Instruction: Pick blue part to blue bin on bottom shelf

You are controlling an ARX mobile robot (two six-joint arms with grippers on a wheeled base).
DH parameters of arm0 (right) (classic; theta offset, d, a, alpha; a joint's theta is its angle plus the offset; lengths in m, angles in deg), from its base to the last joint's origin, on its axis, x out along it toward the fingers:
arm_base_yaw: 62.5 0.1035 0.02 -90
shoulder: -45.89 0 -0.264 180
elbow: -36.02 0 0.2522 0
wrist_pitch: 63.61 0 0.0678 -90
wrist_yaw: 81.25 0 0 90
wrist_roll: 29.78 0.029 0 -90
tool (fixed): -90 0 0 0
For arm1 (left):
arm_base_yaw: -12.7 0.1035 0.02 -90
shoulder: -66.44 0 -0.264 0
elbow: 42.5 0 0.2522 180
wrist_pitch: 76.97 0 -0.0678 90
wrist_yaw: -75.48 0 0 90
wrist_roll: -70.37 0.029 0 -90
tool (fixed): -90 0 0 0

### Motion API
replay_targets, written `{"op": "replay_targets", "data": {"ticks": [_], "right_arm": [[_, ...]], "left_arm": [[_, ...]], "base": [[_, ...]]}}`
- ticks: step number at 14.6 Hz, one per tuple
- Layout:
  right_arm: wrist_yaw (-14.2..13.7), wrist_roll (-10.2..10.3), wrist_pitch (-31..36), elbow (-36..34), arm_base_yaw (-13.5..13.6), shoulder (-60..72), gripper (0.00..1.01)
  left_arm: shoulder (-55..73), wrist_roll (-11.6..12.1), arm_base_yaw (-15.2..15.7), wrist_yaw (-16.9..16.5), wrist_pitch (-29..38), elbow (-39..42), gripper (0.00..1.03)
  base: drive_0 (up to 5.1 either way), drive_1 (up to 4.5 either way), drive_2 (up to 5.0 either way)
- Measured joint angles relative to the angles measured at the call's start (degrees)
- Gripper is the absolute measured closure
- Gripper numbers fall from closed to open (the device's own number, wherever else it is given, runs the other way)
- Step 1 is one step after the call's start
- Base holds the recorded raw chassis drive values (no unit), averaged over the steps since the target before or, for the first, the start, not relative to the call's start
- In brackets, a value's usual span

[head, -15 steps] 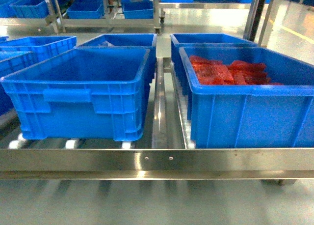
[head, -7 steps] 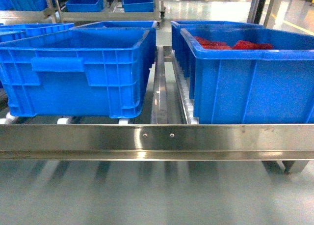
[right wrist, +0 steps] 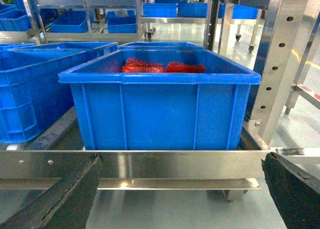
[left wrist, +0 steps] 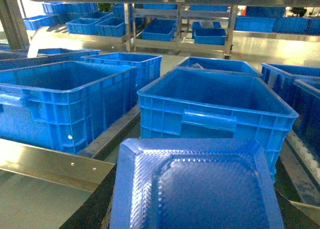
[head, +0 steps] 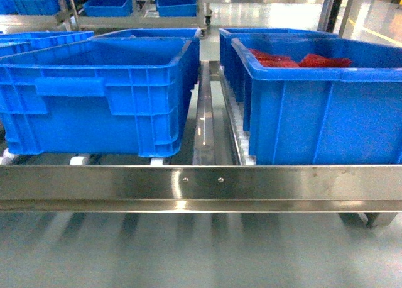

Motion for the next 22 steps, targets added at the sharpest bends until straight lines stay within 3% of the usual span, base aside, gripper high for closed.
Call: {"op": "replay_targets", "data": {"ticks": [12, 22], "right_arm": [[0.0, 0.0, 0.0, 0.0, 0.0, 0.0, 0.03], [0.0, 0.0, -0.1, 0.0, 0.0, 0.0, 0.03]], "left_arm": [[0.1, 0.0, 0.0, 0.0, 0.1, 0.0, 0.6], [0.3, 0.0, 0.0, -0.1, 0.1, 0.0, 0.6]], "base": [[0.0, 4.23, -4.3], [0.0, 0.0, 0.0]]}}
